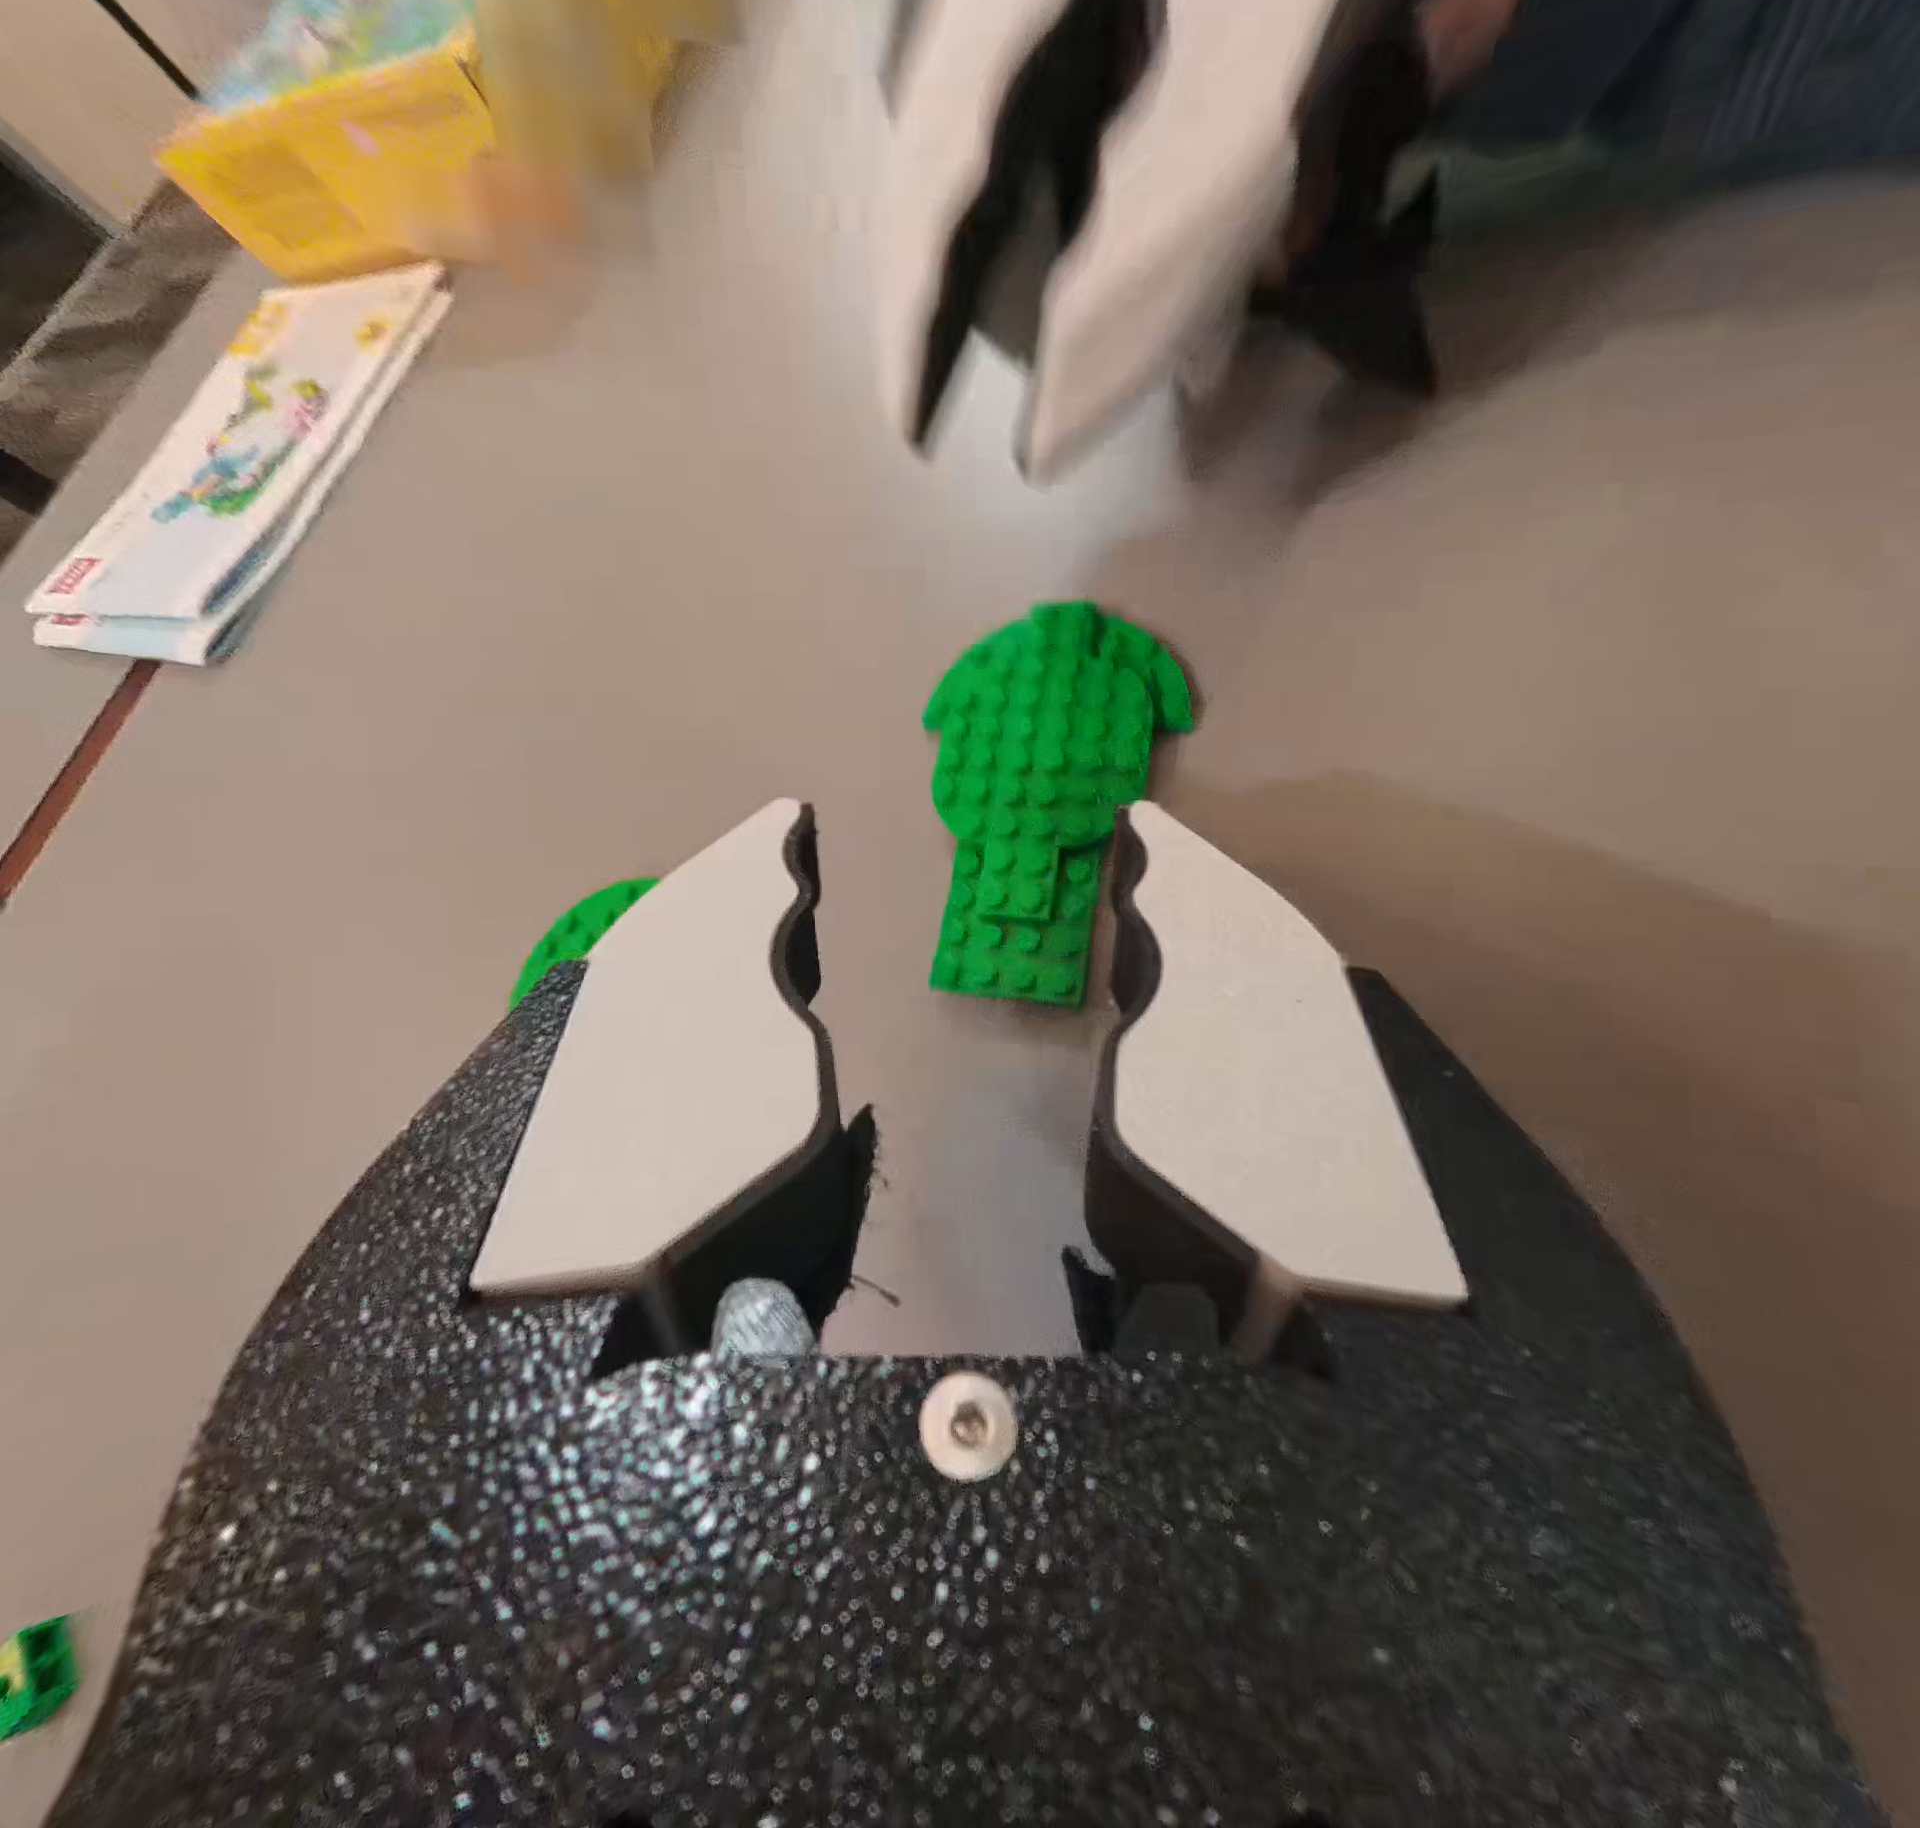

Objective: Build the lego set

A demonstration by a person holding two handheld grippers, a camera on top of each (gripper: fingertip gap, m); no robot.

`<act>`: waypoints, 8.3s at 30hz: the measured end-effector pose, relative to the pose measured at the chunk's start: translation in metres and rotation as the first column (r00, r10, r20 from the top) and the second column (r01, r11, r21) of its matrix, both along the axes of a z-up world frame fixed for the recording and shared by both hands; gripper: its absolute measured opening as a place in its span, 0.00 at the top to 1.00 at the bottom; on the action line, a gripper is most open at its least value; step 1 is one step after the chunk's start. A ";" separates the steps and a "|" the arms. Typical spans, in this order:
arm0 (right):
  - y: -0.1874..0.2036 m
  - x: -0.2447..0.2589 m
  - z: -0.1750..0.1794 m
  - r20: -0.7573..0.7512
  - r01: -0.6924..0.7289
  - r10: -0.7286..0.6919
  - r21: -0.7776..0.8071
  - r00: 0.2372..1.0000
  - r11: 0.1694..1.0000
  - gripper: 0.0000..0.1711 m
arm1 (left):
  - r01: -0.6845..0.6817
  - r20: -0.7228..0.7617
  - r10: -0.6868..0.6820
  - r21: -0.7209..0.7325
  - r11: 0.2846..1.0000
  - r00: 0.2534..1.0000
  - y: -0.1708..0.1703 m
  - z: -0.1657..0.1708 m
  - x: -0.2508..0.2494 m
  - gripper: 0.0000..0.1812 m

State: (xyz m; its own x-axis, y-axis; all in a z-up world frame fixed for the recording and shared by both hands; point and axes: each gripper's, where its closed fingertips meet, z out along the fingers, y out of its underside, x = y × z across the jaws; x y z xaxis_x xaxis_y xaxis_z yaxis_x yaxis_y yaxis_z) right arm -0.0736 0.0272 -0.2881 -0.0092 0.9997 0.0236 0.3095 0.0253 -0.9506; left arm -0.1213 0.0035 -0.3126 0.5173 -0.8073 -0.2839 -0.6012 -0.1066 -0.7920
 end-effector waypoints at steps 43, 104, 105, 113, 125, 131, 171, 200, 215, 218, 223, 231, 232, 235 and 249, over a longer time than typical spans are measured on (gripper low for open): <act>0.093 0.033 0.044 -0.368 0.579 -0.464 0.323 0.806 0.749 0.68 | -0.597 0.613 0.322 0.315 0.738 0.721 0.050 0.100 -0.105 0.86; 0.107 0.002 0.051 -0.461 0.672 -0.556 0.129 0.692 0.730 0.90 | -0.735 0.171 0.918 0.658 0.164 0.357 0.264 0.144 -0.373 0.70; 0.107 0.002 0.051 -0.460 0.672 -0.556 0.129 0.692 0.729 0.90 | -0.709 0.143 0.923 0.684 0.169 0.358 0.266 0.144 -0.372 0.69; 0.107 0.003 0.052 -0.463 0.673 -0.559 0.120 0.688 0.730 0.91 | -0.744 0.162 0.941 0.657 0.123 0.298 0.259 0.152 -0.392 0.72; 0.107 0.002 0.051 -0.458 0.672 -0.558 0.128 0.692 0.729 0.91 | -0.408 -0.329 0.894 0.803 0.434 0.303 0.266 0.136 -0.384 0.97; 0.107 0.002 0.051 -0.457 0.669 -0.554 0.132 0.696 0.731 0.91 | -0.143 -0.536 0.818 0.810 0.568 0.209 0.264 0.121 -0.379 1.00; 0.107 0.004 0.052 -0.462 0.667 -0.557 0.108 0.691 0.737 0.92 | -0.652 -0.509 0.860 0.664 0.366 -0.035 0.037 0.095 -0.523 0.73; 0.105 0.001 0.052 -0.461 0.652 -0.544 0.104 0.701 0.751 0.92 | -0.193 -0.191 0.909 0.941 0.276 0.371 0.282 0.159 -0.358 0.65; 0.106 0.000 0.052 -0.461 0.650 -0.545 0.099 0.701 0.753 0.92 | -0.217 -0.267 0.912 0.914 0.341 0.312 0.288 0.159 -0.368 0.72; 0.106 0.000 0.051 -0.460 0.650 -0.544 0.100 0.702 0.753 0.92 | -0.205 -0.285 0.908 0.912 0.356 0.307 0.288 0.158 -0.366 0.74; 0.106 0.001 0.052 -0.462 0.651 -0.545 0.096 0.700 0.753 0.92 | -0.175 -0.309 0.905 0.913 0.368 0.292 0.288 0.156 -0.364 0.77; 0.106 0.001 0.052 -0.462 0.650 -0.544 0.096 0.700 0.754 0.92 | -0.166 -0.266 0.899 0.926 0.338 0.348 0.275 0.158 -0.354 0.96; 0.106 0.001 0.052 -0.462 0.649 -0.544 0.096 0.700 0.754 0.92 | -0.162 -0.252 0.899 0.931 0.326 0.359 0.271 0.159 -0.353 0.99; 0.106 0.000 0.052 -0.461 0.649 -0.543 0.098 0.702 0.755 0.92 | -0.209 -0.187 0.889 0.933 0.294 0.417 0.261 0.159 -0.349 1.00; 0.106 0.000 0.051 -0.458 0.647 -0.542 0.099 0.704 0.756 0.92 | -0.621 0.303 0.626 0.684 0.381 0.718 0.239 0.170 -0.337 1.00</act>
State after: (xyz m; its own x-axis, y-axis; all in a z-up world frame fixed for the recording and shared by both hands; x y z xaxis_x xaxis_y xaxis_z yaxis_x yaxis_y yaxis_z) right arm -0.0738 0.1329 -0.2367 0.6469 0.7524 0.1241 -0.0442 0.1995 -0.9789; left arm -0.4584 0.2425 -0.1426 0.7845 0.2091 -0.5838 -0.6133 0.1217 -0.7805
